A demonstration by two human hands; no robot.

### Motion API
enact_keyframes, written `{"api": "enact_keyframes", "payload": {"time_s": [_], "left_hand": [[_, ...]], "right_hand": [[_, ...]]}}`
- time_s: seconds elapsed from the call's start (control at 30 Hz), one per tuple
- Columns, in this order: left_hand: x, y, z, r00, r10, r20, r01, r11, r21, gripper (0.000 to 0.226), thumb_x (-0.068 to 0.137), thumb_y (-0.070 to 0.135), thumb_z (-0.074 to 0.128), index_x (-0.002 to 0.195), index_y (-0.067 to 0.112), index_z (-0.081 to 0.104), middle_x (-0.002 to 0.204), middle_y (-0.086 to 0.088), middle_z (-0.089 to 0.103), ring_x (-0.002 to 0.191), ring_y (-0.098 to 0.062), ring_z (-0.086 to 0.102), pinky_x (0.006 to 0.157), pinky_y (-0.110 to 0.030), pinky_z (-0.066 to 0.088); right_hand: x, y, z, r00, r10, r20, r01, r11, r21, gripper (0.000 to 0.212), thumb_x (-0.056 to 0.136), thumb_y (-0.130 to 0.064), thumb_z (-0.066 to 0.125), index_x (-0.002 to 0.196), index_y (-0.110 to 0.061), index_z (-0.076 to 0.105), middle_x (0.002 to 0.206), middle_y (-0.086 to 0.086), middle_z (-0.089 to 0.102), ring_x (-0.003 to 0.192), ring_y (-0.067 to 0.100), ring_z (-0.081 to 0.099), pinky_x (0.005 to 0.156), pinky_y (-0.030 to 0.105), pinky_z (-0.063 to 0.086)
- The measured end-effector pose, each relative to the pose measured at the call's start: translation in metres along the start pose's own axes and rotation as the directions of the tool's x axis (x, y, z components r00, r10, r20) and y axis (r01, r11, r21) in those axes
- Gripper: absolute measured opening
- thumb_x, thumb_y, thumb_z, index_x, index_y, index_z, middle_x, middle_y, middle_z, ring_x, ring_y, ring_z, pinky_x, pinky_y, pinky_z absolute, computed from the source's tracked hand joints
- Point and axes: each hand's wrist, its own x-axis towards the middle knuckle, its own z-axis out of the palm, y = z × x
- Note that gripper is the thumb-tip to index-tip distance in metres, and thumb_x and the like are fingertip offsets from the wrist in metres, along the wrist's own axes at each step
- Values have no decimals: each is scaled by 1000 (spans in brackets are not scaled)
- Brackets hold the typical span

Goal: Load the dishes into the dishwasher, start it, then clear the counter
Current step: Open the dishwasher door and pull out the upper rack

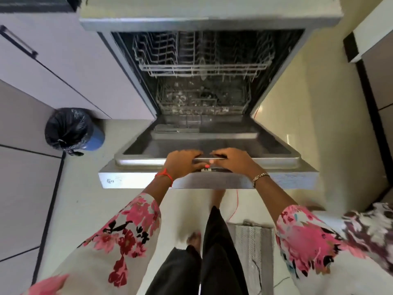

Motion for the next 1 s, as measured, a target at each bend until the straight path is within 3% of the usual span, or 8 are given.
{"api": "enact_keyframes", "payload": {"time_s": [0.1, 0.23, 0.33, 0.47, 0.67, 0.8, 0.9, 1.0], "left_hand": [[-24, -8, 59, 999, 26, 23, -24, 996, -86, 71, 73, 74, 34, 127, 30, 50, 122, 2, 61, 106, -21, 59, 88, -37, 50], [-42, -18, 131, 997, 24, 73, -17, 995, -97, 55, 83, 54, 54, 131, 29, 45, 127, 1, 57, 115, -22, 54, 94, -37, 43], [-51, -26, 184, 994, 2, 112, 3, 999, -47, 59, 87, 47, 52, 139, 25, 36, 147, 1, 37, 135, -19, 36, 107, -37, 28], [-60, -40, 255, 989, 2, 148, -2, 1000, -3, 61, 91, 43, 47, 144, 24, 24, 155, 4, 17, 143, -15, 18, 111, -36, 17], [-62, -68, 359, 994, 9, 109, -12, 999, 30, 63, 92, 36, 48, 146, 26, 17, 156, 4, 11, 144, -17, 11, 116, -41, 12], [-56, -86, 418, 998, 48, 33, -51, 994, 95, 58, 88, 39, 40, 143, 23, 26, 150, -1, 32, 137, -20, 32, 109, -41, 21], [-48, -100, 461, 999, 46, -4, -45, 991, 124, 62, 86, 38, 42, 143, 22, 22, 150, -2, 31, 138, -18, 29, 109, -43, 23], [-38, -108, 489, 999, 32, 5, -33, 990, 135, 64, 86, 35, 42, 144, 21, 20, 151, -4, 28, 139, -20, 20, 110, -47, 19]], "right_hand": [[-13, 17, 58, 999, -1, 52, 0, 1000, 18, 51, 88, -44, 56, 133, -22, 50, 139, -1, 50, 127, 19, 47, 106, 31, 35], [-16, 47, 138, 995, 19, 100, -17, 1000, -22, 57, 87, -43, 58, 139, -27, 39, 150, -4, 34, 141, 12, 26, 115, 38, 21], [-18, 69, 188, 993, 19, 114, -11, 997, -71, 62, 89, -42, 55, 144, -28, 30, 154, -6, 24, 143, 12, 17, 114, 39, 13], [-18, 94, 255, 995, 18, 97, 3, 978, -209, 65, 91, -42, 51, 147, -28, 20, 156, -8, 14, 145, 12, 11, 115, 41, 11], [-9, 144, 364, 992, -93, -84, 54, 919, -390, 71, 70, -42, 75, 132, -16, 51, 137, 4, 52, 124, 22, 52, 96, 52, 43], [4, 181, 422, 960, -202, -192, 86, 870, -485, 62, 87, -42, 50, 140, -14, 34, 145, 7, 42, 133, 24, 42, 109, 50, 25], [20, 207, 459, 966, -201, -162, 95, 859, -503, 77, 83, -37, 62, 144, -12, 24, 150, 8, 32, 139, 24, 23, 113, 48, 8], [32, 224, 486, 975, -173, -139, 78, 854, -514, 86, 81, -28, 64, 148, -12, 12, 154, 9, 21, 143, 26, 13, 114, 49, 4]]}}
